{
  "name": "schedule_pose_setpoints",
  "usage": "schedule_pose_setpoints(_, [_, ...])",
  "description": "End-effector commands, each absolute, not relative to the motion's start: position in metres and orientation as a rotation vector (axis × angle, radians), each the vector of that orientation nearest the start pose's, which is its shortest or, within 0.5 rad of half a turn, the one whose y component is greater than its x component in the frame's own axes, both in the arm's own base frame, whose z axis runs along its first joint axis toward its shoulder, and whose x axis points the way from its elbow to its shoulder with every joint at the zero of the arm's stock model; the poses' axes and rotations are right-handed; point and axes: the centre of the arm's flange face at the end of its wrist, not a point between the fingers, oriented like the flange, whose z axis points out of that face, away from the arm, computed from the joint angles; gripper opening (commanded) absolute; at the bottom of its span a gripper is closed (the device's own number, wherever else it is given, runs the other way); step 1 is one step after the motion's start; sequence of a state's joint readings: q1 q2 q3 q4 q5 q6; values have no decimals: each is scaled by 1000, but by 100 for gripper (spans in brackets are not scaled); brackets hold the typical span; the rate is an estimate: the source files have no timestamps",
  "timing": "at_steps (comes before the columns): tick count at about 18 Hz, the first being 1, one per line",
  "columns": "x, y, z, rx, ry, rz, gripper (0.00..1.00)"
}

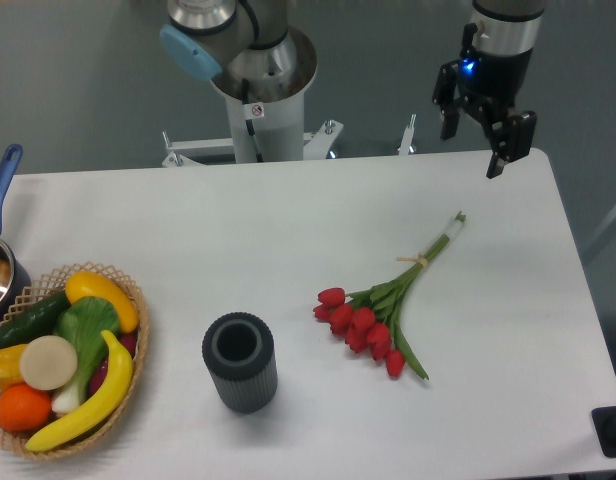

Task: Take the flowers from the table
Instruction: 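Move the open gripper down toward the green stems of the red tulips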

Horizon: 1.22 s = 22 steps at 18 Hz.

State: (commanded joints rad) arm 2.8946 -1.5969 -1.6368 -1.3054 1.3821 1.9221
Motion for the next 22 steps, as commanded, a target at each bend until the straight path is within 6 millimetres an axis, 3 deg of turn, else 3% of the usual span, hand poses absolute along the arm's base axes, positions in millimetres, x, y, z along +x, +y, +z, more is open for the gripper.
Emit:
schedule_pose_setpoints(7, [-461, 275, 466, -2822, 850, 252, 100])
schedule_pose_setpoints(8, [-456, 274, 452, -2835, 767, 206, 100])
schedule_pose_setpoints(12, [-448, 286, 447, -2821, 516, 202, 100])
schedule_pose_setpoints(16, [-440, 307, 436, -2836, 404, 144, 100])
schedule_pose_setpoints(22, [-432, 356, 397, -2847, 366, 68, 100])
